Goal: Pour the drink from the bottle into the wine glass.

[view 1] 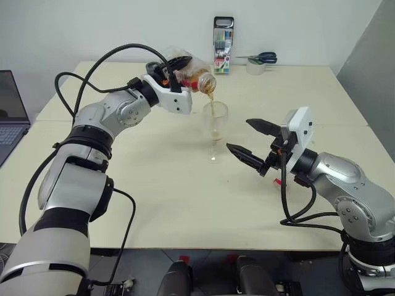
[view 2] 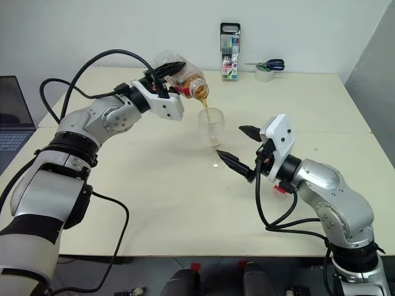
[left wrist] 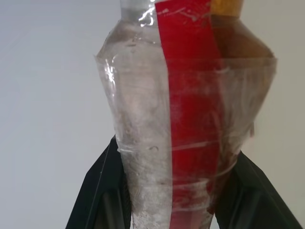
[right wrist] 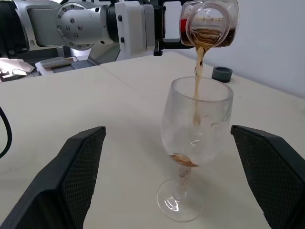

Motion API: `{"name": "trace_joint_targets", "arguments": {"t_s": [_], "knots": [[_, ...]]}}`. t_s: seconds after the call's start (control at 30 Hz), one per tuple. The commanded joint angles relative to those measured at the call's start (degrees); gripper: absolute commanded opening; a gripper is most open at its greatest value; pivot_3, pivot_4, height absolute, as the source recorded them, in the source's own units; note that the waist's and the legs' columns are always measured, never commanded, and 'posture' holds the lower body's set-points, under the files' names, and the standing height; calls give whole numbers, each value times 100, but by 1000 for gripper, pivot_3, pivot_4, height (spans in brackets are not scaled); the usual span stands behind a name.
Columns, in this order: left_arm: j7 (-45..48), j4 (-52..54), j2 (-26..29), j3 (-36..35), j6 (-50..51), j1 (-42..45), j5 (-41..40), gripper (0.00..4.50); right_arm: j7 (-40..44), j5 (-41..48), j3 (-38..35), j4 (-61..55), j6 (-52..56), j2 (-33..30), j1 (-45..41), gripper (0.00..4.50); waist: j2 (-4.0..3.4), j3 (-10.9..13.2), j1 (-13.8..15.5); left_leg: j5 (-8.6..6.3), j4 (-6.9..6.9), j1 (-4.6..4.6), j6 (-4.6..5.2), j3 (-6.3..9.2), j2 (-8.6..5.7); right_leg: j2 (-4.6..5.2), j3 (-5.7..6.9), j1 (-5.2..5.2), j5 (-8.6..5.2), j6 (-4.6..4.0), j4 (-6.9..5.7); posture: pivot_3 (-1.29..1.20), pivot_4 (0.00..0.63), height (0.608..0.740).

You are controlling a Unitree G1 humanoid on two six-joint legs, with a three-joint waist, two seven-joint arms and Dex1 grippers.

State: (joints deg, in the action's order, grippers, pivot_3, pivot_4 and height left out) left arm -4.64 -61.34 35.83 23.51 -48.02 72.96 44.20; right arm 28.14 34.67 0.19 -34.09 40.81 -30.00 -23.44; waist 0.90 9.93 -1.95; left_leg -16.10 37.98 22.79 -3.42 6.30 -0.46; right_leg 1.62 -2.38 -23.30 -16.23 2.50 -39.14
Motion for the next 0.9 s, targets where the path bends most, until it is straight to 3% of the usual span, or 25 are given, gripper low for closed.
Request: {"name": "trace_joint_targets", "arguments": {"t_s": [0.03, 0.5, 0.9], "knots": [[-208, 43, 124, -5, -36, 303, 8, 1713, -115, -27, 5, -314, -36, 61, 31, 4500, 0, 0, 0, 0, 0, 0, 0, 0, 0, 0, 0, 0, 0, 0, 0, 0, 150, 740], [-382, -29, 173, 116, -20, 398, 108, 1713, -585, -219, 202, -492, -46, 420, 240, 4500, 0, 0, -4, 0, 1, 0, -1, 0, 0, 0, 0, -1, 0, 0, -4, 0, 150, 740], [-490, -131, 217, 218, -22, 459, 166, 1713, -286, -54, -20, -551, -213, 365, 350, 4500, 0, 0, -6, 0, 2, 0, -1, 0, -1, 0, 0, -1, 0, 0, -6, 0, 150, 740]]}}
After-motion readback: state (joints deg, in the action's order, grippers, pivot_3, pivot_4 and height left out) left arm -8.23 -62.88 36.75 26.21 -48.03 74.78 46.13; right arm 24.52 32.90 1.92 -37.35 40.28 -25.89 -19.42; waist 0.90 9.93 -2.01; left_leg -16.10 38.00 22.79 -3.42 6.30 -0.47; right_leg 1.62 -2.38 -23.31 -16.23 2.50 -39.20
